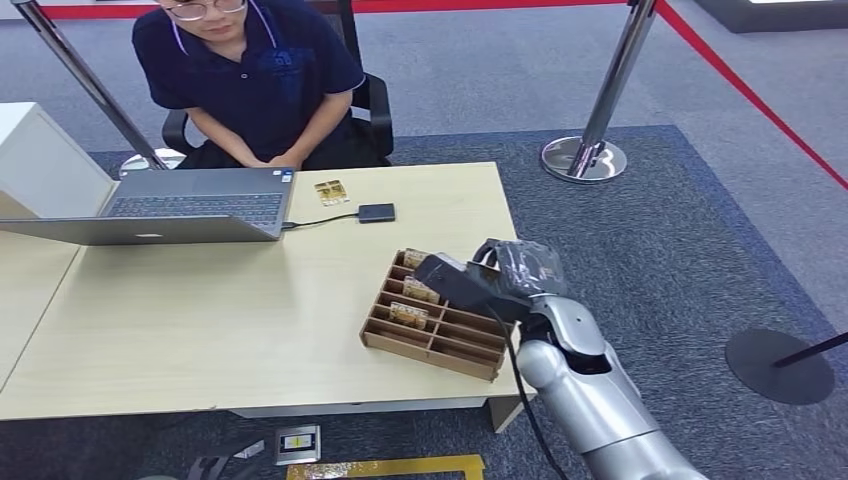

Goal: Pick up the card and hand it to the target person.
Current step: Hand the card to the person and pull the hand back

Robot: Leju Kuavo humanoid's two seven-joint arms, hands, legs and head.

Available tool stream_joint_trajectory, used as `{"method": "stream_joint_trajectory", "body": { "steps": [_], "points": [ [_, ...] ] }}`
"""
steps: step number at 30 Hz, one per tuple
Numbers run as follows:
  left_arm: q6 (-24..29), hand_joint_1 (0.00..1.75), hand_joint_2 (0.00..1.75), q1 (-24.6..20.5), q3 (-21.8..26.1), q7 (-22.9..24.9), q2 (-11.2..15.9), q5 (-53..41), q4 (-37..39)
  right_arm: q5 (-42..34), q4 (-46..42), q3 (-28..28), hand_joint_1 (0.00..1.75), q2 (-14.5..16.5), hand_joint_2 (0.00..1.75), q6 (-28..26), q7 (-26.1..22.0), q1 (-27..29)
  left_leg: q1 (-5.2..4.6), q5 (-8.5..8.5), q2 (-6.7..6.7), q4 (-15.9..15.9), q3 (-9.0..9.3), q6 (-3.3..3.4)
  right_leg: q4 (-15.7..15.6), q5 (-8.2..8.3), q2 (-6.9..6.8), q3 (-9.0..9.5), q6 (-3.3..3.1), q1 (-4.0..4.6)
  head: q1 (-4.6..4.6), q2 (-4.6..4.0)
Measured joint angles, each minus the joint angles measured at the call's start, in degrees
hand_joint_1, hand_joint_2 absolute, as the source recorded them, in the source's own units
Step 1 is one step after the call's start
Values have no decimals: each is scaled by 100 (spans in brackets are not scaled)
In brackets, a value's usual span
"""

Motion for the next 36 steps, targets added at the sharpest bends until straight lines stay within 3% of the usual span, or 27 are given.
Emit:
{"method": "stream_joint_trajectory", "body": {
  "steps": [11,20,30,36],
  "points": [
    [-4,0,0,6,-17,-27,10,21,0,-230,-640,361,140,-65,175,40,-163,-40,0,0,0,1,0,0,1,0,0,-1,0,0,0,0],
    [-19,0,0,-28,-81,-21,-26,-18,2,-449,-902,754,140,198,175,113,-292,-387,0,-1,9,3,-3,0,4,2,8,-7,-1,0,0,0],
    [-54,0,0,-85,-152,70,-94,-54,8,-850,628,1054,143,928,175,165,-296,-1624,0,2,15,1,1,-2,5,5,15,-6,-1,0,0,0],
    [-75,0,0,-132,-169,137,-126,-60,18,-845,1648,1097,154,1276,175,36,-259,-2171,0,5,10,-1,4,0,3,5,9,-1,0,1,0,0]
  ]
}}
